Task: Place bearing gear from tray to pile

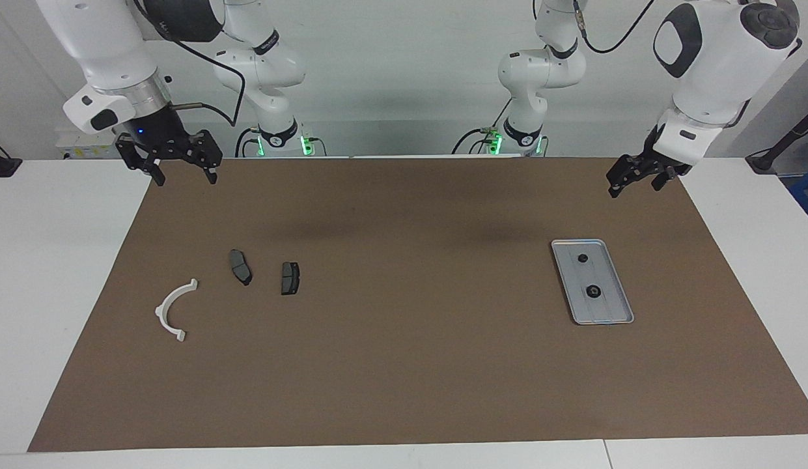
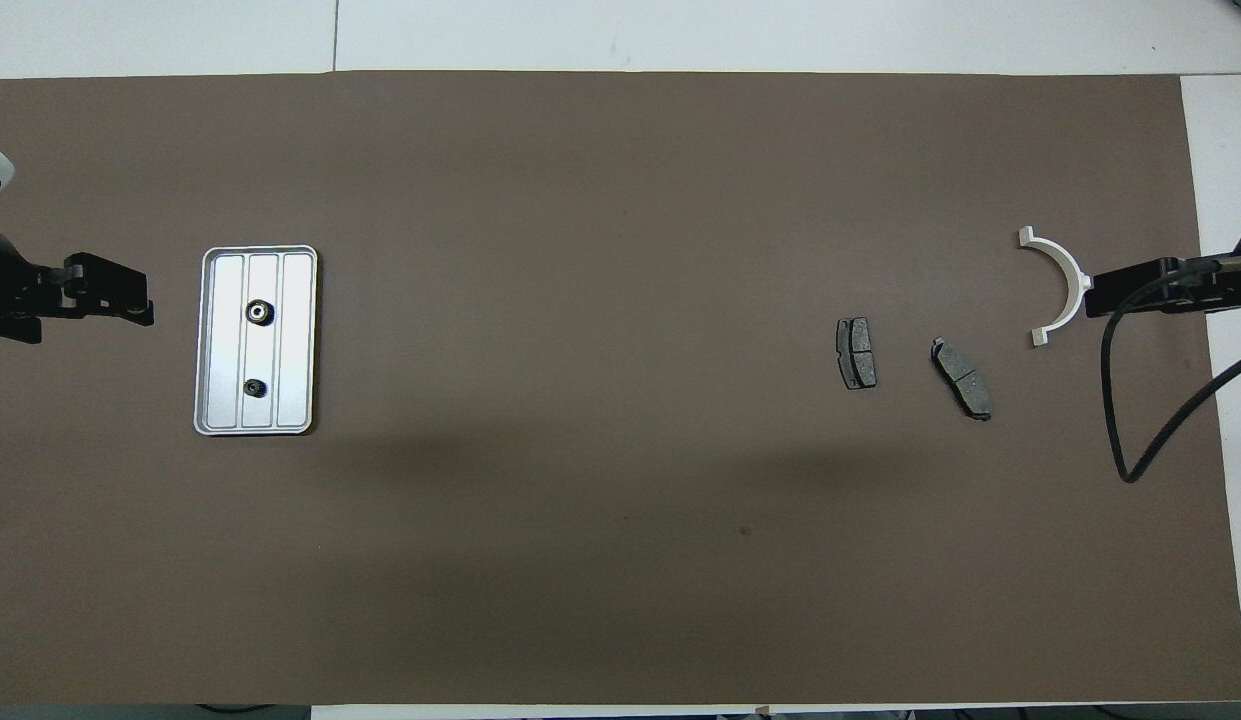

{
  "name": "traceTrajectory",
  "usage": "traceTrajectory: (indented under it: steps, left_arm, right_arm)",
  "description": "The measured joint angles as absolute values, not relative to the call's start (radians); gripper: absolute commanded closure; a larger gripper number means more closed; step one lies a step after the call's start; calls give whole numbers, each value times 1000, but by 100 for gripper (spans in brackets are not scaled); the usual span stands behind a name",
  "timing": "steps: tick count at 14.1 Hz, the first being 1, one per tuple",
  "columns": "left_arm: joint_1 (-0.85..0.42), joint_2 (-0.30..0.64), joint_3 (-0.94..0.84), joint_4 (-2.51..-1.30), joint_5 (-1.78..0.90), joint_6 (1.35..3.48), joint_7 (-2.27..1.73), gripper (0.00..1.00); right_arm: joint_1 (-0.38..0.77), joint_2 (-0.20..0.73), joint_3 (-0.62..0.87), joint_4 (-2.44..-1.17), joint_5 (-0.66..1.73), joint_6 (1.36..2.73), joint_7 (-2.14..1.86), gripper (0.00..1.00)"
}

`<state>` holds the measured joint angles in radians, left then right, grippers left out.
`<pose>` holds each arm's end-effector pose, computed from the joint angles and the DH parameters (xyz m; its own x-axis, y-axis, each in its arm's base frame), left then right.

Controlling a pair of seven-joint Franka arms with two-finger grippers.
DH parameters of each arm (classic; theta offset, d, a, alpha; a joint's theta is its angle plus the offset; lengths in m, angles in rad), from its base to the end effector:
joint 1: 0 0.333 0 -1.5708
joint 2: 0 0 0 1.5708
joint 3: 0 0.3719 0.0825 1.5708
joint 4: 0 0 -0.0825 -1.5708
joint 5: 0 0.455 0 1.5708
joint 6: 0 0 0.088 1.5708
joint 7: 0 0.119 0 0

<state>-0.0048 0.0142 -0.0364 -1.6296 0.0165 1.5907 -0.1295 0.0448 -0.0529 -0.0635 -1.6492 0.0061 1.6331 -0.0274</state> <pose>0.6287 -0.0238 0.6293 0.9948 0.0879 -0.0506 0.0868 -0.9960 -0.0227 0.6119 -0.0118 0.6639 0.9993 0.0083 0.0369 0.0086 -0.9999 -0.0085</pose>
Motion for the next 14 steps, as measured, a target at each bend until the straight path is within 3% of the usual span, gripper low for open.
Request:
traceTrajectory:
  steps: [11, 14]
  left_arm:
    - [-6, 14, -39, -1630, 16, 1591, -146, 0]
    - [-5, -7, -34, -1696, 17, 1680, -157, 0]
  right_arm:
    - [44, -53, -65, -1649, 6, 1633, -27, 0]
    - [44, -53, -65, -1649, 6, 1633, -27, 0]
